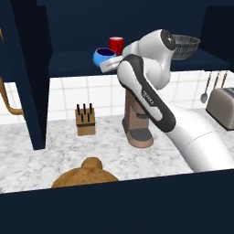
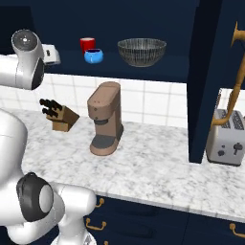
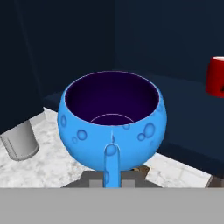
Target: Gather all objects into one cabinet and sort the glasses and bowls to opposite sides.
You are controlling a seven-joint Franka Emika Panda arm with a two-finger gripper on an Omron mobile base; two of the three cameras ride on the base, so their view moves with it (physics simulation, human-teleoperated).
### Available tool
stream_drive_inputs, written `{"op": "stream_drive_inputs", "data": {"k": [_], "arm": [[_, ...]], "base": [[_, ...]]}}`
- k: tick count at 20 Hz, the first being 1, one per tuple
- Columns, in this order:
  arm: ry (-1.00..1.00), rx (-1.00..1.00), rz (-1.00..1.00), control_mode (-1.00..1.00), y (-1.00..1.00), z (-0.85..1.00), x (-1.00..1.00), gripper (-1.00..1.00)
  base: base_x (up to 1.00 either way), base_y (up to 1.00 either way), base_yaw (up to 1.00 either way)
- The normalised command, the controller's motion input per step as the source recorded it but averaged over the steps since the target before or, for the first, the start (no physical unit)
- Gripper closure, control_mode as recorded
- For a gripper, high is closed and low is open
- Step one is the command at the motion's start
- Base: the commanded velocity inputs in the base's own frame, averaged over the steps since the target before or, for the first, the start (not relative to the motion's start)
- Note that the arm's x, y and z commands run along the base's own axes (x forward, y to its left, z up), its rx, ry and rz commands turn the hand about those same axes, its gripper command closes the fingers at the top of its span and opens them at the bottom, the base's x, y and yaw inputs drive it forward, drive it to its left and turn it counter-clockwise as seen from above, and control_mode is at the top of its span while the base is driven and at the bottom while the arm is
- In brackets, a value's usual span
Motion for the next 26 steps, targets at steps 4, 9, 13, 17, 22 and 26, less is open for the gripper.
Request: {"op": "stream_drive_inputs", "data": {"k": [4,9,13,17,22,26], "arm": [[0.00,0.00,-0.07,-1.00,0.58,0.00,0.82,1.00],[0.07,0.00,-0.07,-1.00,0.41,-0.02,0.57,1.00],[0.11,0.01,-0.04,-1.00,0.15,0.00,0.45,1.00],[0.13,0.03,0.00,-1.00,0.05,0.00,0.35,1.00],[0.04,0.02,-0.01,-1.00,0.21,-0.17,0.54,1.00],[0.00,0.01,-0.01,-1.00,0.27,-0.18,0.61,1.00]], "base": [[0.00,0.00,0.00],[0.00,0.00,0.00],[0.00,0.00,0.00],[0.00,0.00,0.00],[0.00,0.00,0.00],[0.00,0.00,0.00]]}}
